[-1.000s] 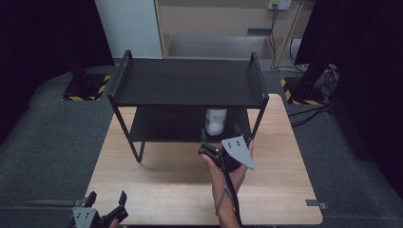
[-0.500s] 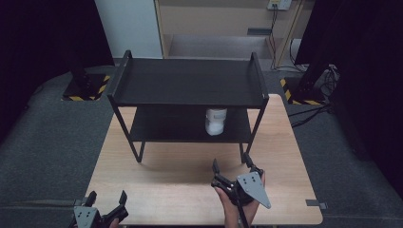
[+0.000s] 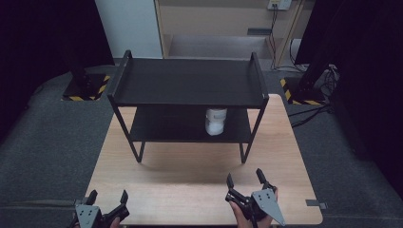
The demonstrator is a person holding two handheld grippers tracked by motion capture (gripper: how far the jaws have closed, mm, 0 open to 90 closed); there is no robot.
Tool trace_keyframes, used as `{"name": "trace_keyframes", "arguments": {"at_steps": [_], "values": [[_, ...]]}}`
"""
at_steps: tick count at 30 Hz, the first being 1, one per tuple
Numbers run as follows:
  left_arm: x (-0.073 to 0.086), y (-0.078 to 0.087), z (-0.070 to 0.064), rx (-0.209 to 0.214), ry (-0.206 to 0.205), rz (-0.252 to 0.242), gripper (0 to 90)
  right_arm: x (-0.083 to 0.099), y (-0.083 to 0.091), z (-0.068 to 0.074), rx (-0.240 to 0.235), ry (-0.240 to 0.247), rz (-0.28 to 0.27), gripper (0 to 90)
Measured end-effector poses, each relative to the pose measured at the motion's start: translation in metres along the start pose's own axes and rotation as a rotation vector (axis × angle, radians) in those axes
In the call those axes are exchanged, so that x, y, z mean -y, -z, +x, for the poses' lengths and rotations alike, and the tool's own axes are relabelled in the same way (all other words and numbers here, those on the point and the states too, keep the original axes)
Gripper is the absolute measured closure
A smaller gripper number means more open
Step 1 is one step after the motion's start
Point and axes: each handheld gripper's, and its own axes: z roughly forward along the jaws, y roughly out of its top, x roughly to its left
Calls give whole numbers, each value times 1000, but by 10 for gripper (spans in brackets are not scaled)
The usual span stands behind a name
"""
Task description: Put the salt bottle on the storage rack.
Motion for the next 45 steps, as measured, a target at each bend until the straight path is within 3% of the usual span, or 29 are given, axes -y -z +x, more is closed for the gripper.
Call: {"name": "trace_keyframes", "arguments": {"at_steps": [11, 14, 26, 45], "values": [[4, -3, 0, -27, -11, 3, 11, 26, 25, -20, 26, 9, 15, 51], [3, -3, 0, -35, -18, -3, 11, 33, 29, -28, 45, -13, 28, 51], [5, -3, 2, -64, -36, 6, 11, 42, 41, -43, 75, -17, 8, 53], [5, -4, 4, -65, -33, 10, 12, 44, 40, -46, 52, -11, 8, 63]]}}
